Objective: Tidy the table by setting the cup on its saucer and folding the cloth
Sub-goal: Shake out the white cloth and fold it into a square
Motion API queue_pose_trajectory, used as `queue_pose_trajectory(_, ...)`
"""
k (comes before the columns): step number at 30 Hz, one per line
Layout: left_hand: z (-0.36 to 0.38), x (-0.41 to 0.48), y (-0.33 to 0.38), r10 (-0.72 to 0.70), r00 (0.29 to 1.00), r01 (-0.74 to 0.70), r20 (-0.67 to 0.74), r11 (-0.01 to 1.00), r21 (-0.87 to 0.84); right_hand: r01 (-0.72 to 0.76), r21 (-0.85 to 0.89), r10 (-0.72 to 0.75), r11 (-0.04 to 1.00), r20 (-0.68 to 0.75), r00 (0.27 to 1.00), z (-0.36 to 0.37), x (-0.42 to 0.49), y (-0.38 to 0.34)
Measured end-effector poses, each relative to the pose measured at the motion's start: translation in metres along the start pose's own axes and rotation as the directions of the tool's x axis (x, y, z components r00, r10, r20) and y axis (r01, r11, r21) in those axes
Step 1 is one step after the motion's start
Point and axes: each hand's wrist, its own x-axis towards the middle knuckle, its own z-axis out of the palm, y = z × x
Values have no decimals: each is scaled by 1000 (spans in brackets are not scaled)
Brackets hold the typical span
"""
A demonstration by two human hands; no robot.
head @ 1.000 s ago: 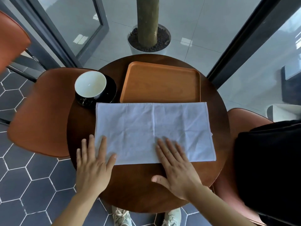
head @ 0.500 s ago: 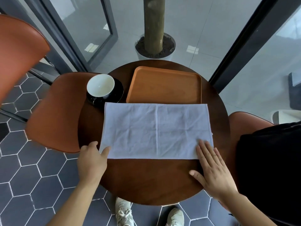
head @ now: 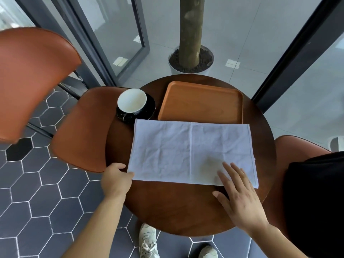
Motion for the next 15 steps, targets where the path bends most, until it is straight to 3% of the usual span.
queue_pose_trajectory(3,0,0,-1,-98,995,93,-22,982,-163,13,41,-12,999,-37,999,0,8,-3)
queue_pose_trajectory(8,1,-4,-5,-96,994,79,-43,953,-292,25,29,-24,999,-42,999,1,21,-10)
queue_pose_trajectory(12,3,-4,-5,-142,989,103,-49,878,-468,5,-8,-5,1000,-33,999,-2,34,-17)
queue_pose_trajectory(15,4,-3,-5,-187,982,164,23,788,-594,13,50,-10,999,-46,999,-3,47,-26)
